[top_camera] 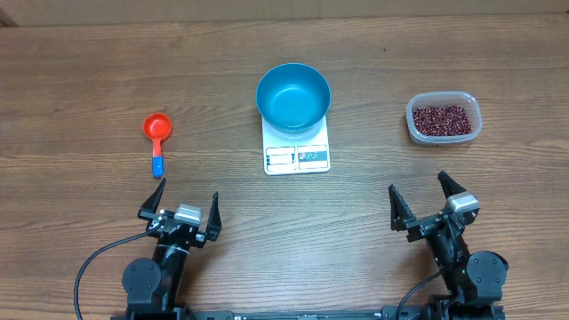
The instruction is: Scoop item into bowl and weigh 150g on scale
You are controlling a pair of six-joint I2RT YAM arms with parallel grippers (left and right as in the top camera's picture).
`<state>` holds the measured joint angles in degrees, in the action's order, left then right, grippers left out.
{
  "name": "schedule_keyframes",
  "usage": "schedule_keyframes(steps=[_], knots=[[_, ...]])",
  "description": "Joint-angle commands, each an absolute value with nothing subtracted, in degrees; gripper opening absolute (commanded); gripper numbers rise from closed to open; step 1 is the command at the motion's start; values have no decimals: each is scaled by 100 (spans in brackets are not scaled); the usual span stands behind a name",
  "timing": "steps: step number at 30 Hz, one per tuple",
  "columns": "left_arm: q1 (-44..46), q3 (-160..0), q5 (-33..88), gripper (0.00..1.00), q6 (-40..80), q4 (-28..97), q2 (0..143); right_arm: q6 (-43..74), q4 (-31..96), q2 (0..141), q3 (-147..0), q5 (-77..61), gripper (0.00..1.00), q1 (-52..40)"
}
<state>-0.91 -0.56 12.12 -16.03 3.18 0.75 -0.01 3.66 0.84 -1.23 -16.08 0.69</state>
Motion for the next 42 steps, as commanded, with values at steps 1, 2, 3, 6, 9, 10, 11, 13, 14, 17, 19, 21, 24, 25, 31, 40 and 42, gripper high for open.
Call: schedule_keyframes(steps=[1, 2, 3, 6, 9, 10, 11, 13, 14, 17, 19, 21, 24, 25, 31, 40, 42], knots=[[-148, -342, 1356, 100, -1380, 327, 64, -10, 325, 16, -45, -1546, 100, 38], [-148, -412, 1358, 100, -1365, 366, 110, -10, 325, 16, -45, -1546, 100, 38], [-148, -521, 1361, 100, -1365, 456, 196, -10, 325, 16, -45, -1546, 100, 38], [-148, -941, 1361, 100, -1365, 683, 626, -10, 325, 16, -45, -1546, 100, 38], [-148, -1402, 1404, 100, -1367, 797, 1146, -10, 325, 16, -45, -1546, 100, 38], [-148, -1577, 1455, 100, -1367, 851, 1332, -10, 325, 16, -45, -1546, 100, 38], [-148, -1789, 1511, 100, -1367, 932, 1555, -10, 325, 16, -45, -1546, 100, 38], [-148, -2161, 1538, 100, -1308, 1055, 1964, -10, 325, 16, -45, -1546, 100, 38], [-148, -2416, 1579, 100, -1232, 1111, 2257, -10, 325, 16, -45, -1546, 100, 38], [-148, -3011, 1787, 100, -1210, 1376, 2851, -10, 325, 16, -45, -1546, 100, 38], [-148, -3726, 1855, 100, -1197, 1833, 3533, -10, 325, 16, -45, -1546, 100, 38], [-150, -4665, 1942, 100, -1197, 2547, 4370, -10, 325, 16, -45, -1546, 100, 38], [-148, -5527, 1955, 100, -1197, 3295, 5081, -10, 325, 16, -45, -1546, 100, 38], [-148, -5817, 1955, 100, -1199, 3542, 5330, -10, 325, 16, -45, -1546, 100, 38], [-148, -6836, 1957, 100, -1197, 4191, 6493, -10, 325, 16, -45, -1546, 100, 38], [-172, -6836, 1280, 100, -819, 3531, 7669, -10, 325, 16, -45, -1546, 100, 38], [-228, -6836, 875, 100, -480, 3422, 7994, -10, 325, 16, -45, -1546, 100, 38]])
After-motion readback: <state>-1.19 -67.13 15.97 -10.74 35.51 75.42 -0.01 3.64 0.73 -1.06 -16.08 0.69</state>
